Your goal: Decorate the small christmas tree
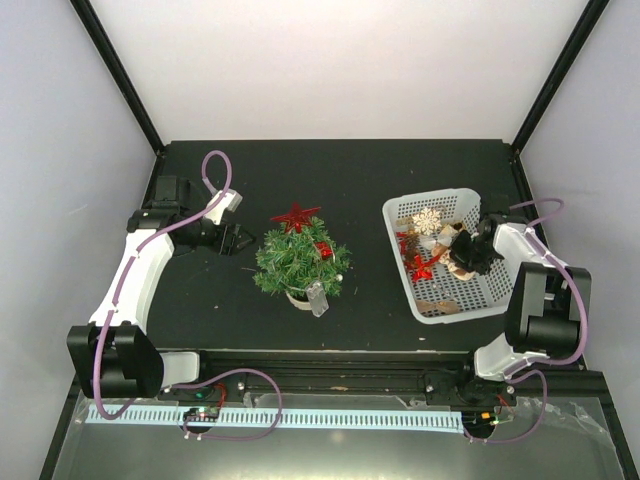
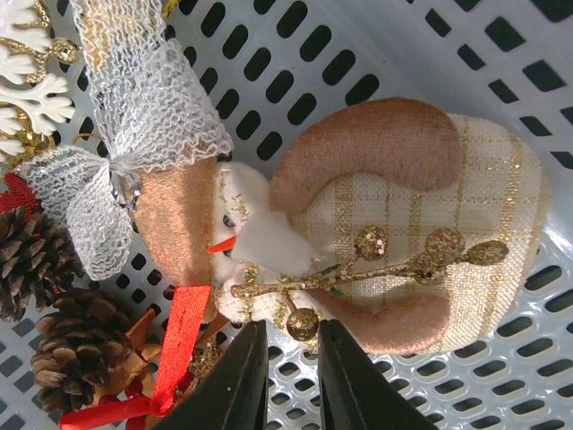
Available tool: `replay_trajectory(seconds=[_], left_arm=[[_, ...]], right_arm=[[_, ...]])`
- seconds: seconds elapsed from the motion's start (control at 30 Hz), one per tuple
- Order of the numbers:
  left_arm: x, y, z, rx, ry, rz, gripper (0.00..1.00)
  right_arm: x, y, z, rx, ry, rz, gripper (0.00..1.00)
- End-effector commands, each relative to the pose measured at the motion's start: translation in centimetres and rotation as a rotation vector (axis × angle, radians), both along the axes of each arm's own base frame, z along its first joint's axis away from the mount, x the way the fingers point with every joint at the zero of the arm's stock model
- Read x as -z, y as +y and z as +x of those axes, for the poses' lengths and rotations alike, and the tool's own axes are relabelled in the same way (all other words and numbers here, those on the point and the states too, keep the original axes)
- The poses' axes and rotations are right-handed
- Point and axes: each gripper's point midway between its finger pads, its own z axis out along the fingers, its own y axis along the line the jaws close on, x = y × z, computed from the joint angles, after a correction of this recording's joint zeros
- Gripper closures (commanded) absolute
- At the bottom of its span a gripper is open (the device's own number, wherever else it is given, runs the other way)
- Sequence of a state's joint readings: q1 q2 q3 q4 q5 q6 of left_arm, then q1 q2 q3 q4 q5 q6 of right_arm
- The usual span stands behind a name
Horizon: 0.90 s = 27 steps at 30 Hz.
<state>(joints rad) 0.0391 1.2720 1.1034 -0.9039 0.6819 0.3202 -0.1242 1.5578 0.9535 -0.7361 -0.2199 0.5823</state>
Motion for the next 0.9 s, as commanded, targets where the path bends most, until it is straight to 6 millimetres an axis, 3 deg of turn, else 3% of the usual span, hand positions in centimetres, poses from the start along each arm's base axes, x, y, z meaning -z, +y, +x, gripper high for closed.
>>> replay_trajectory(seconds=[0.0,0.4,0.57,0.87], left_arm=[[-1.0,0.0,0.5,0.002,-0.03,-0.013,0.37],[-0.7,0.0,0.5,0.003,-0.028,-0.015,0.36],[-0.7,0.0,0.5,0.004,-0.03,-0.015,0.37],[-1.0,-0.1,0.5,0.005,-0.035,-0.018,0.37]], right_arm=[[0.4,-0.2,0.7,0.008,-0.014,-0.004,0.8],[0.6,-0.3,0.4,0.013,-0.007,-0.012,0.9],[-0.8,-0.3,0.5,0.005,-0.038,-0.018,0.91],[-5.0,0.0,-0.2,-0.012,-0.115,-0.019,0.92]])
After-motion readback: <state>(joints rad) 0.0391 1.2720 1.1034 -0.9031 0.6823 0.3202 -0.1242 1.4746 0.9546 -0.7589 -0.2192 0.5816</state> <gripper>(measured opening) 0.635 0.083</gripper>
